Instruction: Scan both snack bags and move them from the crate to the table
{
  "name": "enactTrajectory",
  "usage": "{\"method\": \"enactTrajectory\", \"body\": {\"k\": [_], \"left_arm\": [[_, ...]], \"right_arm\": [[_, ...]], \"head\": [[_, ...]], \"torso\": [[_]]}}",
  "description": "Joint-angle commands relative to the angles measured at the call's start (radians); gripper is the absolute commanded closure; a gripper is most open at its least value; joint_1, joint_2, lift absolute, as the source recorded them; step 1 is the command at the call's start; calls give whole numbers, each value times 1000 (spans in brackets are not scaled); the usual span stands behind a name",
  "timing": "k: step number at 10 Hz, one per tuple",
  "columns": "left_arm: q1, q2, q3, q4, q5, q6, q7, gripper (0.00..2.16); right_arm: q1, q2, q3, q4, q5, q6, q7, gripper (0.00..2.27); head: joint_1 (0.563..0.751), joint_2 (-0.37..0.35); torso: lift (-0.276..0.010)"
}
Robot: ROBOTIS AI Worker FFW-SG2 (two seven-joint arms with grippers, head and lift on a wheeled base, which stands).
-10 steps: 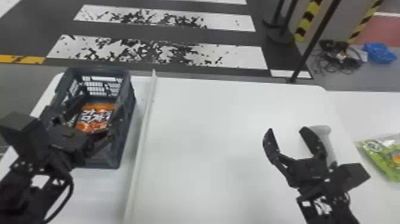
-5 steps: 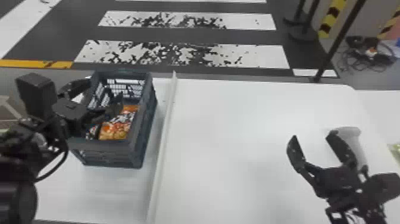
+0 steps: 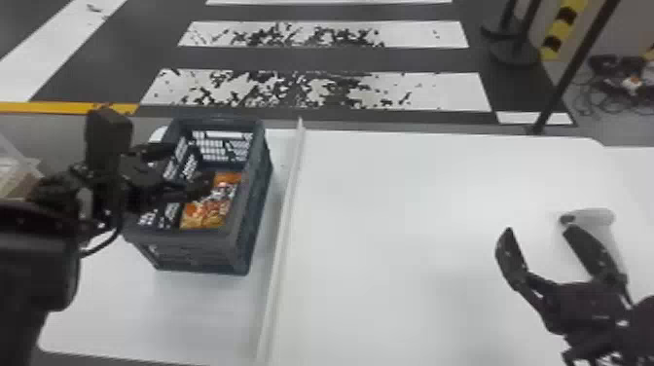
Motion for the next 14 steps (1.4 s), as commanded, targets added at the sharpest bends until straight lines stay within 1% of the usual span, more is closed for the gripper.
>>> {"method": "enactTrajectory", "body": {"k": [1, 2, 3, 5, 6, 7, 8, 9, 10, 11, 12, 14], "left_arm": [[-66, 17, -56, 80, -53, 34, -42, 174], [-109, 21, -97, 136, -93, 49, -50, 174], [-146, 21, -125, 175, -122, 71, -60, 174], [-236, 21, -209, 279, -198, 114, -128, 174], [-279, 21, -252, 330, -231, 129, -155, 174], [-308, 20, -283, 368, -269, 132, -174, 174], [-325, 15, -298, 402, -289, 135, -192, 174], [-327, 15, -297, 419, -313, 135, -206, 174], [-334, 12, -303, 443, -343, 145, -208, 174], [-345, 4, -312, 471, -349, 157, -209, 174], [-345, 1, -312, 485, -350, 197, -217, 238], [-347, 1, -310, 512, -383, 249, -281, 583]], "right_arm": [[6, 0, -4, -9, -2, 1, 0, 63], [9, 0, -9, -17, -2, 7, 2, 63], [14, 0, -12, -25, -3, 10, 2, 63], [22, -2, -19, -38, -8, 16, 2, 63], [25, -2, -21, -42, -9, 19, 2, 63], [26, -2, -24, -46, -9, 22, 3, 63], [26, -3, -24, -48, -11, 28, 3, 63], [18, -6, -22, -49, -11, 35, 3, 63], [12, -8, -21, -49, -11, 44, 5, 63], [11, -9, -19, -48, -11, 44, 5, 63], [-1, -11, -13, -42, -11, 50, 7, 63], [-29, -20, 2, -22, -14, 71, 19, 66]], "head": [[695, 62], [695, 59], [695, 58], [695, 51], [695, 44], [695, 41], [695, 37], [695, 35], [695, 39], [695, 50], [695, 55], [695, 71]], "torso": [[-88], [-88], [-88], [-88], [-88], [-88], [-88], [-88], [-88], [-88], [-88], [-88]]}}
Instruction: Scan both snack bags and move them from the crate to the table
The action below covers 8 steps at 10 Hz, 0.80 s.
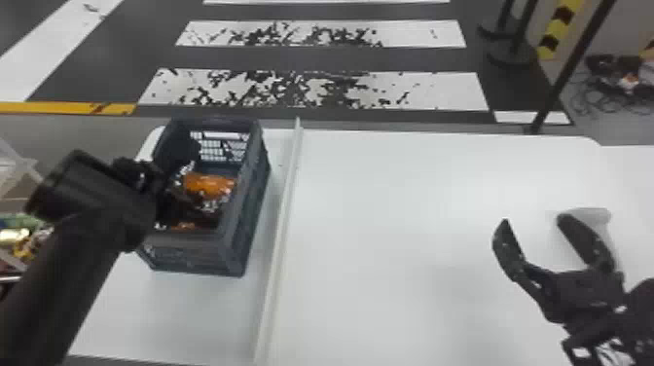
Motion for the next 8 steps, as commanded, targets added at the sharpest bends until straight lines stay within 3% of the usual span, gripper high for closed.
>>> {"method": "enactTrajectory", "body": {"k": [1, 2, 3, 4, 5, 8], "left_arm": [[1, -6, 0, 17, -23, 18, -27, 778], [-4, -12, 8, 17, -21, 18, -28, 1183], [-4, -18, 31, 11, -6, 27, -27, 1369], [4, -18, 57, 1, 23, 30, -19, 1872], [37, -26, 101, -25, 52, 52, 35, 2132], [85, -24, 203, -91, 144, 18, 39, 2132]], "right_arm": [[-12, -6, 7, 15, -7, 6, 1, 66], [-12, -6, 5, 20, -12, 6, 3, 66], [-14, -6, 7, 23, -12, 6, 3, 70], [-14, -8, 5, 26, -13, 3, 3, 66], [-14, -6, 5, 29, -15, 3, 3, 70], [-14, -6, 5, 34, -15, 3, 3, 70]], "head": [[695, 80], [695, 85], [695, 85], [695, 84], [695, 82], [695, 96]], "torso": [[-88], [-88], [-88], [-88], [-88], [-88]]}}
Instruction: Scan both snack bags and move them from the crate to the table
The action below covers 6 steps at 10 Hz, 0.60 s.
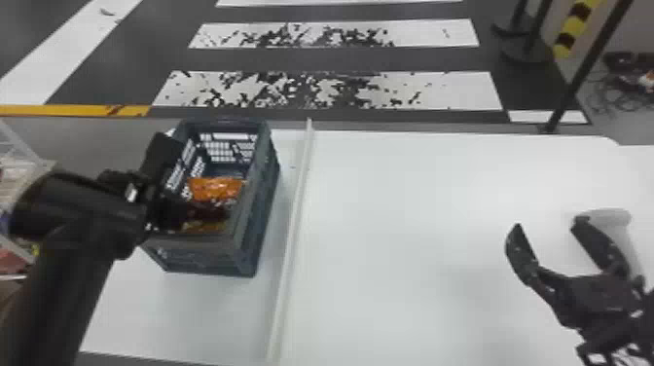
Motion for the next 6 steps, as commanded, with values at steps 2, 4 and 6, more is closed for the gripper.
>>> {"method": "enactTrajectory", "body": {"k": [2, 4, 6], "left_arm": [[30, 0, 120, -59, 111, -16, -5, 2132], [36, 2, 181, -73, 203, -31, -17, 2132], [45, 0, 232, -71, 269, -80, -23, 2132]], "right_arm": [[0, 0, 0, 0, 0, 0, 0, 73], [0, 0, 0, 0, -2, 9, 0, 76], [0, 2, 0, 0, -2, 9, 0, 76]], "head": [[695, 103], [695, 110], [695, 112]], "torso": [[-88], [-88], [-88]]}}
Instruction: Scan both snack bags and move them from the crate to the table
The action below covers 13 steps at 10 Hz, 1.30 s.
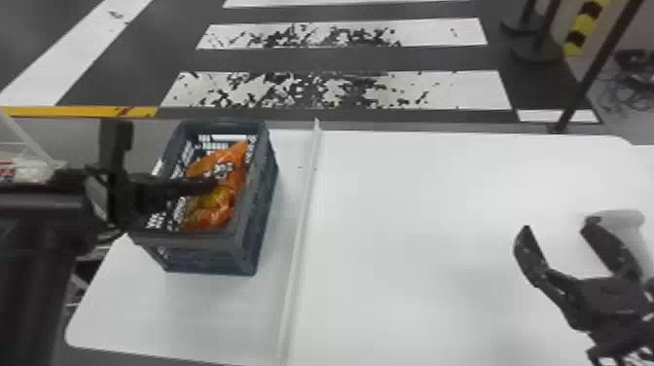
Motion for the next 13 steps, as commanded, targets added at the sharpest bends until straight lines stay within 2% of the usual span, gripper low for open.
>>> {"method": "enactTrajectory", "body": {"k": [1, 3, 5, 6, 7, 9, 11, 13], "left_arm": [[14, -3, 39, 2, 54, -48, 0, 2132], [17, -5, 71, 2, 141, -61, -11, 2132], [28, -18, 97, -36, 187, -57, -6, 2132], [45, -24, 103, -91, 209, -42, -3, 2132], [51, -29, 105, -165, 210, 1, 0, 2132], [54, -31, 133, -304, 246, 99, 3, 2132], [59, -60, 171, -419, 327, 154, 9, 2132], [109, -98, 128, -518, 330, 170, 29, 2132]], "right_arm": [[0, 0, 0, 0, 0, 2, 0, 76], [2, 0, 0, -2, 0, 5, 0, 80], [3, 0, 0, -3, 0, 8, 0, 80], [5, 2, -2, -5, 0, 8, 0, 80], [6, 2, -3, -5, 0, 8, 0, 80], [9, 2, -3, -9, 0, 8, 0, 80], [15, 2, -5, -14, -2, 8, 0, 80], [17, 2, -6, -15, -2, 8, 0, 80]], "head": [[695, 115], [695, 118], [695, 113], [695, 109], [695, 107], [695, 86], [695, 76], [695, 47]], "torso": [[-88], [-88], [-88], [-88], [-88], [-88], [-88], [-88]]}}
